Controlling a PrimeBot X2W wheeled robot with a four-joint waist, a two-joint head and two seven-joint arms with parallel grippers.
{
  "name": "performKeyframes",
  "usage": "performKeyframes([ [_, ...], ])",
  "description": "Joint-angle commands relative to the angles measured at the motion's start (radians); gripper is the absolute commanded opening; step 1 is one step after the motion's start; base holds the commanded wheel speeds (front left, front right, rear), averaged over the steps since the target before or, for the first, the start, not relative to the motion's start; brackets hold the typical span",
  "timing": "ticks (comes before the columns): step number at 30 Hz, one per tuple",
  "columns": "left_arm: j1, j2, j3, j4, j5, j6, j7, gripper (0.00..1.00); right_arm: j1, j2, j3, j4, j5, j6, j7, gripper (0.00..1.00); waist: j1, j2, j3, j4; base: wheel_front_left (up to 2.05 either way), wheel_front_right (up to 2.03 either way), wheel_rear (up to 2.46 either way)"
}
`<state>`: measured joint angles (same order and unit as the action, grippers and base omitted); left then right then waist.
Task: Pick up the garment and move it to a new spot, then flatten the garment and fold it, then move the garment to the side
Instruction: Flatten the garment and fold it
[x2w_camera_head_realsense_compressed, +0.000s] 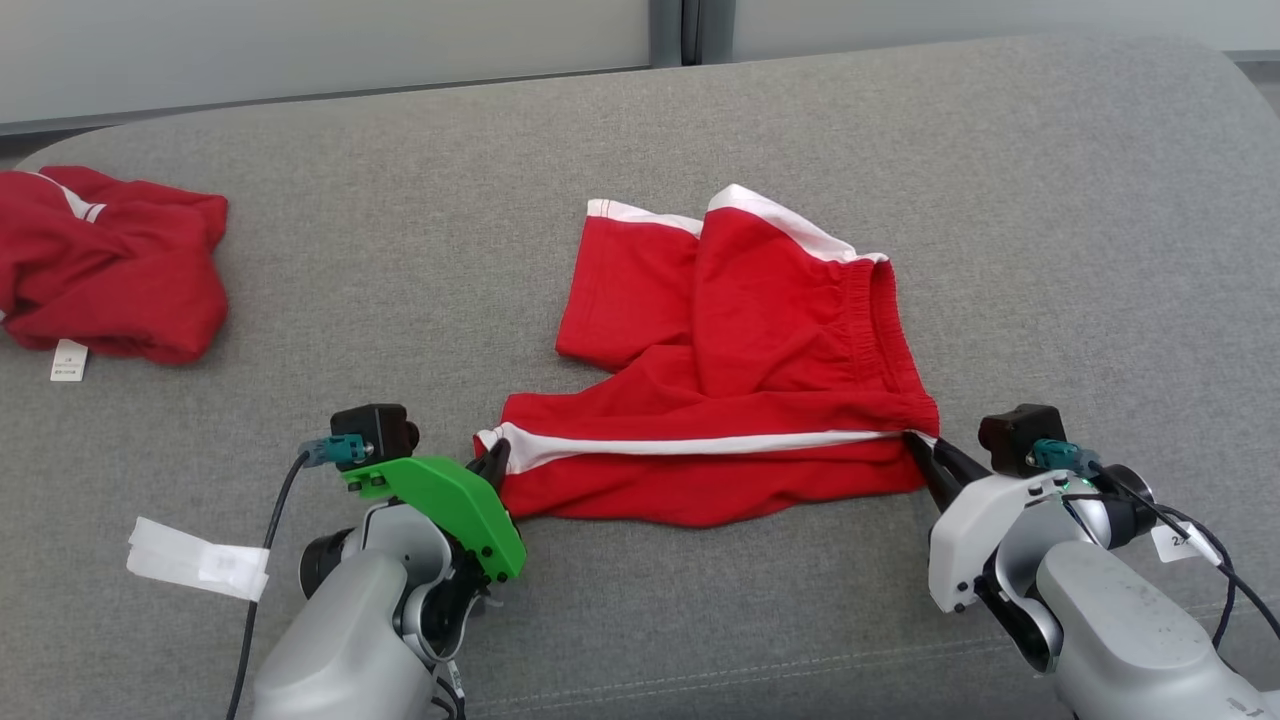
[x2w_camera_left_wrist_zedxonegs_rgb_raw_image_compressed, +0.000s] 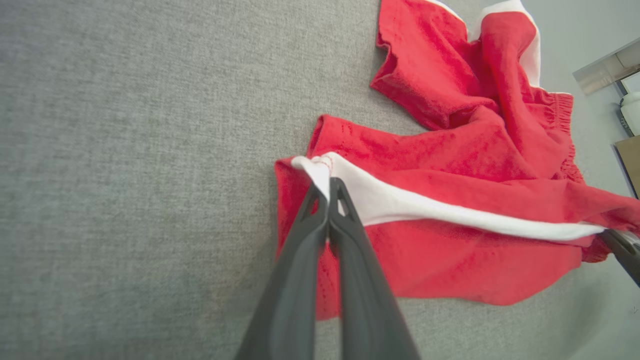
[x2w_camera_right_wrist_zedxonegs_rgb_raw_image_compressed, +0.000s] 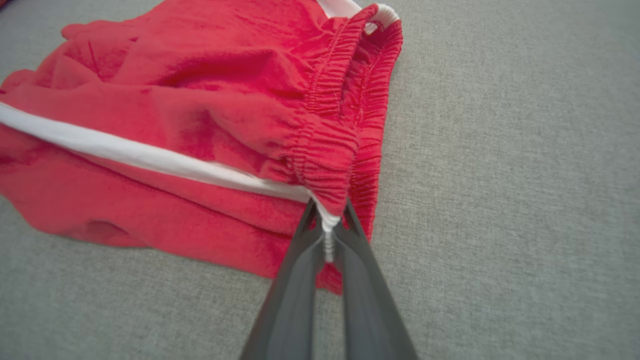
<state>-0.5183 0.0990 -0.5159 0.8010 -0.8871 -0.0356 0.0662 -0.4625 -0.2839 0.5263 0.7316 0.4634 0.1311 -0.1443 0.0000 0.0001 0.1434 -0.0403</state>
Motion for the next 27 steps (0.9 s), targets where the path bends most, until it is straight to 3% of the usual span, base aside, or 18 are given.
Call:
performKeyframes([
  [1,-0.018,-0.004,0.0,0.005,-0.009,-0.007,-0.001,0.0,-0.016,0.0,0.003,0.006,0.005,-0.001,-0.009,0.0,0.0,-0.0001,-0.001,-0.001,0.0,0.0,0.0],
  [11,-0.033,-0.011,0.032,-0.023,-0.041,-0.048,-0.092,0.0,-0.045,-0.011,0.008,-0.007,0.056,-0.001,-0.052,0.0,0.0,-0.0001,-0.033,0.003,0.0,0.0,0.0],
  [19,-0.038,0.024,0.099,-0.181,-0.109,-0.069,-0.111,0.0,-0.11,-0.053,0.001,-0.096,0.091,-0.001,-0.009,0.0,0.0,-0.0001,-0.091,0.012,0.0,0.0,0.0],
  [27,-0.098,0.092,0.148,-0.407,-0.148,-0.016,-0.029,0.0,-0.24,-0.103,0.008,-0.223,0.107,-0.001,0.108,0.0,0.0,-0.0001,-0.134,0.023,0.0,0.0,0.0],
])
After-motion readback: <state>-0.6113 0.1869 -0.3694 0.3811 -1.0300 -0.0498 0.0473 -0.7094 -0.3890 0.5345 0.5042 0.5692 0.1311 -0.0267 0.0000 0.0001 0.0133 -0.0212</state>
